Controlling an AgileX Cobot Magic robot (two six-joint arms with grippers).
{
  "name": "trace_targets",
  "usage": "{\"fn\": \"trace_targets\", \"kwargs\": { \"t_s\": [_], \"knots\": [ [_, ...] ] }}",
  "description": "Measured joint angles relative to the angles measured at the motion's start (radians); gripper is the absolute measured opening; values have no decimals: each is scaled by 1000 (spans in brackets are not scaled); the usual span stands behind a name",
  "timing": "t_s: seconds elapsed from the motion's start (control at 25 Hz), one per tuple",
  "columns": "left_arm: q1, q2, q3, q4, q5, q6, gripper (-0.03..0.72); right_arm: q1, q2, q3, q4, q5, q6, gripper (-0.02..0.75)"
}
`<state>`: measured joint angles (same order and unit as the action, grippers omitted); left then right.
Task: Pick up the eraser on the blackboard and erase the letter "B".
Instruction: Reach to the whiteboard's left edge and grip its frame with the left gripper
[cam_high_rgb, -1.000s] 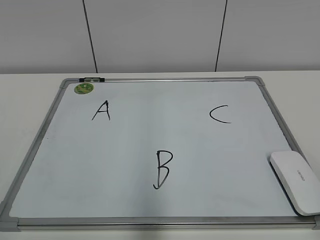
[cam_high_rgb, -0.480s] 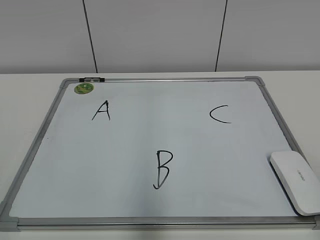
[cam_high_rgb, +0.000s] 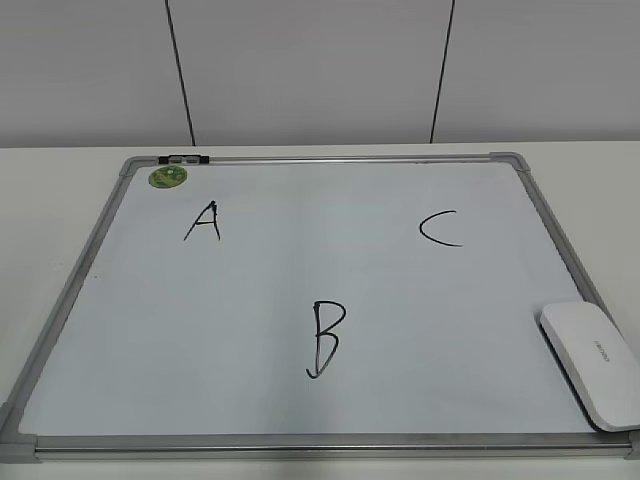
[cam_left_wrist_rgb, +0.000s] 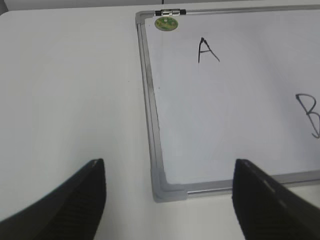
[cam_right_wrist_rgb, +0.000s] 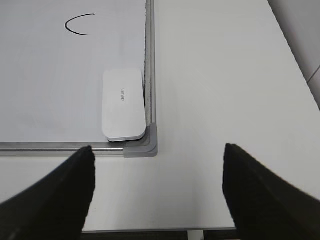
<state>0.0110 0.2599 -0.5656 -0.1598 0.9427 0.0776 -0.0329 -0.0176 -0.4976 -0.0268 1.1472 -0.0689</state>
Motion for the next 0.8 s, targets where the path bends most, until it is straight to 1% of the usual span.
{"fn": "trace_targets", "kwargs": {
  "t_s": [0.2,0.4,0.64,0.8],
  "knots": [
    [-4,203,-13,-57,-155,0,591,0,0,0,0,0,0,590],
    [-4,422,-13,-72,-314,0,590,0,0,0,0,0,0,590],
    [-4,686,-15,-75,-421,0,588,0,0,0,0,0,0,590],
    [-4,859,-68,-75,-445,13,585,0,0,0,0,0,0,590]
  ]
}}
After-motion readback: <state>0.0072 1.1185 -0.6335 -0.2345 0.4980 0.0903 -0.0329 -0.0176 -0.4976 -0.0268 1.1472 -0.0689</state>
